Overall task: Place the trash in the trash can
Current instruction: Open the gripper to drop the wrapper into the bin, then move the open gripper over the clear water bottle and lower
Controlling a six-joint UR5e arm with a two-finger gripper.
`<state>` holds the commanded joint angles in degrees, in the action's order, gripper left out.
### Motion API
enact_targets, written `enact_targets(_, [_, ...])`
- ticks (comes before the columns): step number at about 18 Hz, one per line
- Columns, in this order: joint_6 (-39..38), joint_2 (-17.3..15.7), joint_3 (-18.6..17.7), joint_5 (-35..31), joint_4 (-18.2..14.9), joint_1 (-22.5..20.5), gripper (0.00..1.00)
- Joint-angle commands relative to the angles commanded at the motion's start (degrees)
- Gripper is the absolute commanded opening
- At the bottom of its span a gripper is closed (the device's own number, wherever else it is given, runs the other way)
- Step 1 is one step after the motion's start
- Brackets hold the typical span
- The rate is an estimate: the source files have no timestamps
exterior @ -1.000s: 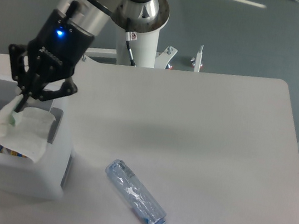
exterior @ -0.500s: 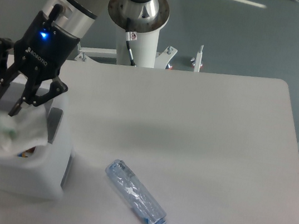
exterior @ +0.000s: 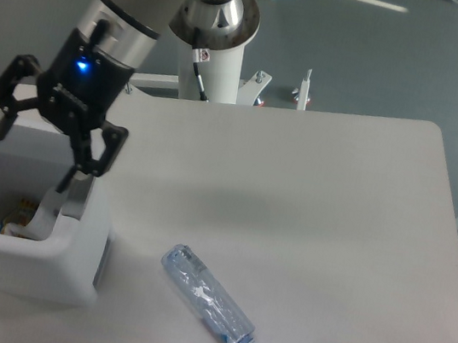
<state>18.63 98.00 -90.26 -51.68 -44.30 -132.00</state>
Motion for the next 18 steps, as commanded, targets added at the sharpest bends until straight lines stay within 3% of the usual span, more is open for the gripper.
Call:
enact_targets(5, [0.1,2.2,0.3,-3.4,-0.1,-4.4,1.0])
enact_targets(8, [-0.3,5.1,2.5,-4.1,-0.2,-6.0,1.0])
enact_targets(12, [-1.1,10.4,6.9,-8.6,-4.6,-6.4,1.0])
enact_targets(14, [-1.1,11.2,6.6,-11.2,-8.3,-9.7,1.0])
enact_targets(18, [-1.3,14.6,7.1,-12.0,-8.9,-11.7,1.0])
